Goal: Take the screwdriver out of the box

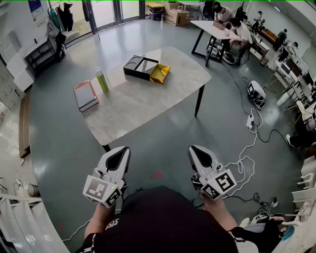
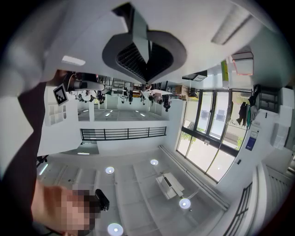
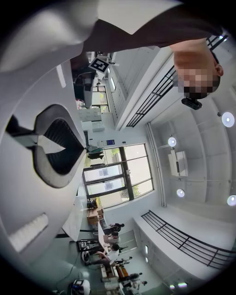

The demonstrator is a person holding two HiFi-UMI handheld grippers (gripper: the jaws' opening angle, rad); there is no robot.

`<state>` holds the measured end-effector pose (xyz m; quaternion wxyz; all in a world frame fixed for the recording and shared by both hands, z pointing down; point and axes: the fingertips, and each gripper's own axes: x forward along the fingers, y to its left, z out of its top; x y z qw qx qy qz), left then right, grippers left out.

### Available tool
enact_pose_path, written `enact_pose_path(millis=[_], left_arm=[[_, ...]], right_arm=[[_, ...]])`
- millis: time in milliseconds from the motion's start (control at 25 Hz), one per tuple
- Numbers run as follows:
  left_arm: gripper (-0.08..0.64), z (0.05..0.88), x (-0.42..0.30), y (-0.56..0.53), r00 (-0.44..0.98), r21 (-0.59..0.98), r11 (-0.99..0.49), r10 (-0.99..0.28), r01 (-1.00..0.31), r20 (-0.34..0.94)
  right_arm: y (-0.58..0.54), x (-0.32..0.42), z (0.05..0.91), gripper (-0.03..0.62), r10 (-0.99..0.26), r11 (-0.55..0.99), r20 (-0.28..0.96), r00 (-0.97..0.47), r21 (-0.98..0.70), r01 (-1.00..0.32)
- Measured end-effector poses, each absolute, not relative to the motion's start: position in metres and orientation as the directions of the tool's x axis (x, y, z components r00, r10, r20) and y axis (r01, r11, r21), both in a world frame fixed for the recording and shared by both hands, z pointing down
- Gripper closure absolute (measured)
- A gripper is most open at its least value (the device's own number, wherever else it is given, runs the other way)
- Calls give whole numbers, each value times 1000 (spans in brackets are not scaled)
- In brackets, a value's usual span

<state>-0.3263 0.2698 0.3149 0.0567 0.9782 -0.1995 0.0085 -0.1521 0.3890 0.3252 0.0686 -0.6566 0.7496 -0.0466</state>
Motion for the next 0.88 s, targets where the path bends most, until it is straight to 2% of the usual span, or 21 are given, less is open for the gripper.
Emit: enact_pose_path(millis=[440, 880], left_arm=[[558, 317, -309, 296, 925, 93, -921, -376, -379, 44], [558, 317, -275, 335, 925, 93, -921, -376, -379, 49]], right_arm=[[415, -142, 328, 581, -990, 138, -50, -131, -182, -973], [450, -141, 328, 577, -961, 276, -67, -268, -181, -944]])
